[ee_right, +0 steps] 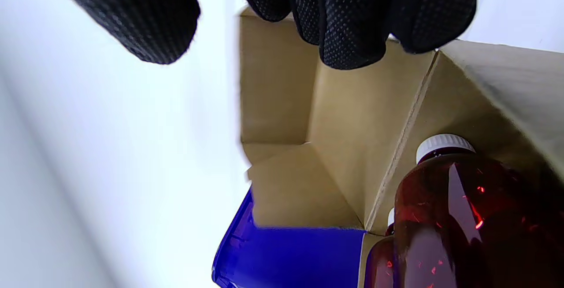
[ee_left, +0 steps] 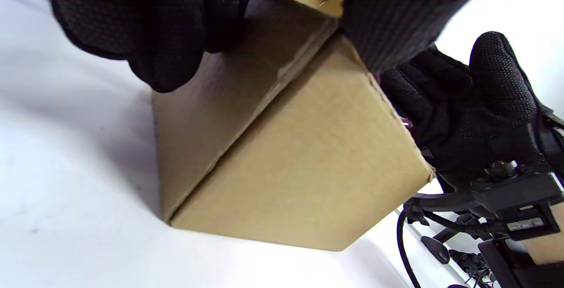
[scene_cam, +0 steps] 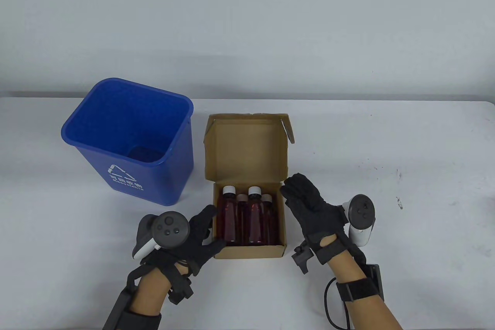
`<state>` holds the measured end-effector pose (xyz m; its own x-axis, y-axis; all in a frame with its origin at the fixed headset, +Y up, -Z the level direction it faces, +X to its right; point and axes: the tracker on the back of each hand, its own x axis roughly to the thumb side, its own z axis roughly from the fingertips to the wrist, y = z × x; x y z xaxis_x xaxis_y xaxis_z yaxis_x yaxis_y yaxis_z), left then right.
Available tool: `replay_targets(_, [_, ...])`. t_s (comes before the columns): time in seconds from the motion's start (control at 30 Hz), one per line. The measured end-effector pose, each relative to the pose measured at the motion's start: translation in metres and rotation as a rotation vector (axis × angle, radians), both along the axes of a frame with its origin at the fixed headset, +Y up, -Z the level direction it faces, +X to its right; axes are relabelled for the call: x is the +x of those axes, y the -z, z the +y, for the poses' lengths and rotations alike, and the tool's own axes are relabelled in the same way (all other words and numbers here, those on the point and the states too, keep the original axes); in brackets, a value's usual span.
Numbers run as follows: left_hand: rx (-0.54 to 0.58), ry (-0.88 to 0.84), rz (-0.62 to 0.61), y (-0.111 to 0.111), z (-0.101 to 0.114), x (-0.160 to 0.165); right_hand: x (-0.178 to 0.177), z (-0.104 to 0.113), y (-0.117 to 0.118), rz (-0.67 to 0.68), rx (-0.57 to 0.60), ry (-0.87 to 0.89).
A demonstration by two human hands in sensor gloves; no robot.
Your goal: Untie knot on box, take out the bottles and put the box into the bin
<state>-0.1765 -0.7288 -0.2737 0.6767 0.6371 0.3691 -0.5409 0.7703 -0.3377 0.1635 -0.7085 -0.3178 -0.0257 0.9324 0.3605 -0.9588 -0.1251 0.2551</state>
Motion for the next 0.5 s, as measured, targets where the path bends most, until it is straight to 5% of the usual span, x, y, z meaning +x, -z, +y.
replay_targets(0.5, [0.022,0.043,0.009,-0.0029,0.0022,0.0028,0.0021,0.0007,-0.0085,-0.052,0.038,-0.226])
